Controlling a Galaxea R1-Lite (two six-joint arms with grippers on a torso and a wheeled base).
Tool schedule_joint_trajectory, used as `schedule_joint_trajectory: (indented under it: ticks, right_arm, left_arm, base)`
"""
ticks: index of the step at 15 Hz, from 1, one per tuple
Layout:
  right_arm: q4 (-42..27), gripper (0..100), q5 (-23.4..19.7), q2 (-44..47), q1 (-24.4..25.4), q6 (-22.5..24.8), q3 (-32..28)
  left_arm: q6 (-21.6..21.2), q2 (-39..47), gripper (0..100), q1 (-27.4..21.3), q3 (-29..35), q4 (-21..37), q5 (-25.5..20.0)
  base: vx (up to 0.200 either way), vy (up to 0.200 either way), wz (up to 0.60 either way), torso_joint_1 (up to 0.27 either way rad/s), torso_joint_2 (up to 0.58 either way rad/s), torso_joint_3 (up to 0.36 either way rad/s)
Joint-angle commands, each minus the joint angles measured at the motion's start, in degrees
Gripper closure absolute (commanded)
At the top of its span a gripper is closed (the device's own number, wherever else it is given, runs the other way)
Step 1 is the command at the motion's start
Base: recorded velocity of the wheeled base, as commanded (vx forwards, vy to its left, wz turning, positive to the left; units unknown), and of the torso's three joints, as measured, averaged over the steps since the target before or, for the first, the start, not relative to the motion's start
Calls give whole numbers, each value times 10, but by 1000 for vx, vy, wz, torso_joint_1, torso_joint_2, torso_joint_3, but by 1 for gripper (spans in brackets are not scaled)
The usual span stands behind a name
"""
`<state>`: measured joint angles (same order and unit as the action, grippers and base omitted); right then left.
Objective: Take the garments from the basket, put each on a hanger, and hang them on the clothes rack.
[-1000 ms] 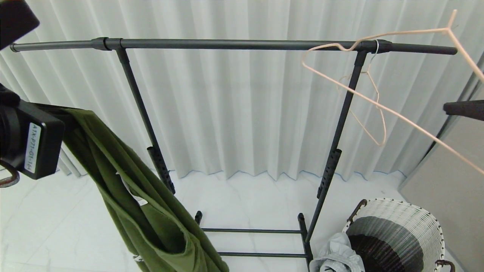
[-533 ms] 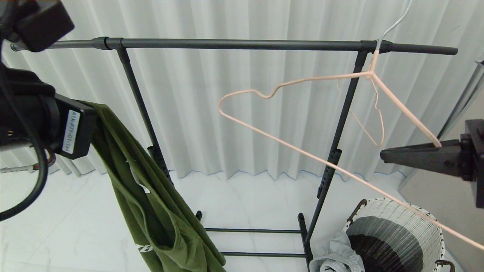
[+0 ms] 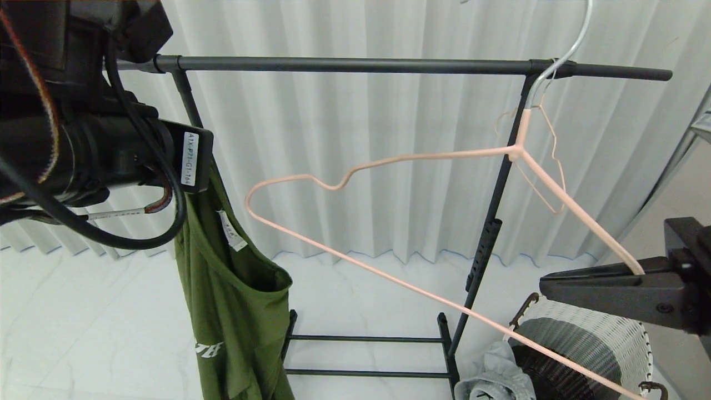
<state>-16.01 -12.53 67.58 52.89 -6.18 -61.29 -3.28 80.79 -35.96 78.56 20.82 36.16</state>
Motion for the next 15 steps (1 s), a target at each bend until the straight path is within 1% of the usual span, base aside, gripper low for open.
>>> schedule_joint_trajectory:
  ticks: [1, 3, 4, 7, 9, 12, 15]
  right_arm:
    - [12, 100, -1, 17, 3, -3, 0]
    - [23, 100, -1, 31, 9, -5, -1]
    - [28, 100, 0, 43, 14, -7, -1]
    - [60, 100, 1, 63, 13, -23, -7]
    - [63, 100, 1, 66, 13, -30, -11]
    - [94, 100, 43, 83, 13, -45, -11]
    - [123, 100, 51, 98, 14, -62, -10]
  left_arm:
    - [1, 8, 100, -5, 3, 0, 0]
    - [23, 9, 100, -17, 6, 0, -1]
    - [47, 10, 100, -31, 10, 0, -1]
    - [51, 11, 100, -34, 9, 0, -1]
    - [51, 11, 100, -34, 9, 0, -1]
    - [54, 11, 100, -34, 8, 0, -1]
    - [67, 12, 100, -34, 8, 0, -1]
  base:
    - [0, 0, 0, 0, 0, 0]
    - [0, 0, 0, 0, 0, 0]
    - [0, 0, 0, 0, 0, 0]
    - [0, 0, 0, 0, 0, 0]
    - [0, 0, 0, 0, 0, 0]
    - [0, 0, 0, 0, 0, 0]
    - [0, 0, 0, 0, 0, 0]
